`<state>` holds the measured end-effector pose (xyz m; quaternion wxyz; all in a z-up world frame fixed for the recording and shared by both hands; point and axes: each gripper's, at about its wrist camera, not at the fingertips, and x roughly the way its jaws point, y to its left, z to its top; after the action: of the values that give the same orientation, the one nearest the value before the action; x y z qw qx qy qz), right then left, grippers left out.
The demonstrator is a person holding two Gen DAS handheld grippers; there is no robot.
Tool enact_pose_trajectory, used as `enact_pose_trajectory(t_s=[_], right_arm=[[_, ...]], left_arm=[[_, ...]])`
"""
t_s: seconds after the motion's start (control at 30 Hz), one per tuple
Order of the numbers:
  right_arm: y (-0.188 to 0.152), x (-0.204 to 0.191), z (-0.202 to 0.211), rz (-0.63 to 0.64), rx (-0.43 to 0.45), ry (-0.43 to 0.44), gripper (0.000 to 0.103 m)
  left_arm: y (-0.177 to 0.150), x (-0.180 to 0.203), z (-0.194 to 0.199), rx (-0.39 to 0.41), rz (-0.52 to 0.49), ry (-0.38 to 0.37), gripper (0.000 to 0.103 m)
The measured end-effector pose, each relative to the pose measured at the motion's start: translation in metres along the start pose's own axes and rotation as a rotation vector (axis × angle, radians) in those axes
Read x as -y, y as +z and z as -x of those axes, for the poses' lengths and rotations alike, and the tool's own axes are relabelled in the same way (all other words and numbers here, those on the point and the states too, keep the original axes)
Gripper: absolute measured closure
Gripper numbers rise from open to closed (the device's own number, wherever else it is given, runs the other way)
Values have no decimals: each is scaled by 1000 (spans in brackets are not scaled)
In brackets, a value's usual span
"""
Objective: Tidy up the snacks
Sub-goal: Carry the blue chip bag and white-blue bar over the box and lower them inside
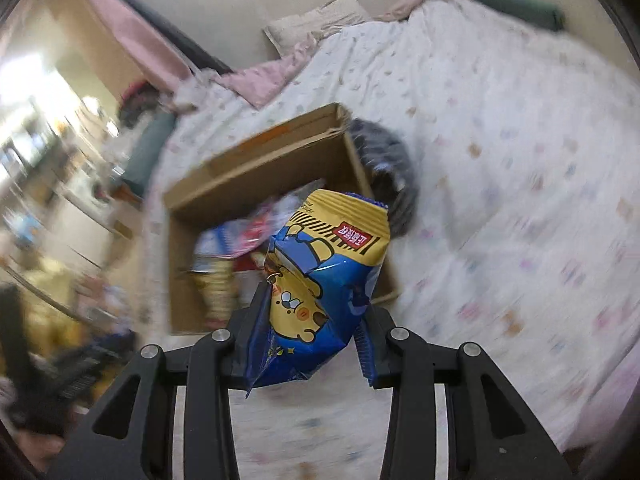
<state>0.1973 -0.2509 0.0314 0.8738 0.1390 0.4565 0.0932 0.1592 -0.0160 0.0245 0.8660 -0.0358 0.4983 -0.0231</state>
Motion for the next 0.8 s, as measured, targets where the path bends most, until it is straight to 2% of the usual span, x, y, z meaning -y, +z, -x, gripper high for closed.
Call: enact_pose_trajectory(t_s=[0.13, 0.3, 0.47, 0.57, 0.67, 0.8], right_arm=[[23, 0, -15, 98, -12, -107, 63], [45, -6, -43, 210, -36, -111, 63], [58, -20, -69, 299, -34, -138, 63], [53, -26, -84, 401, -2, -253, 63], [49, -28, -98, 489, -10, -322, 63], [51, -27, -108, 485, -23, -283, 63]], left_arm=[[20, 4, -11, -7, -18, 3, 89], [36, 8, -33, -25, -45, 1, 89], [43, 6, -58, -49, -28, -11, 89], [43, 4, -68, -36, -32, 10, 89], [44, 5, -76, -32, -54, 15, 89], [47, 4, -87, -47, -42, -5, 89]])
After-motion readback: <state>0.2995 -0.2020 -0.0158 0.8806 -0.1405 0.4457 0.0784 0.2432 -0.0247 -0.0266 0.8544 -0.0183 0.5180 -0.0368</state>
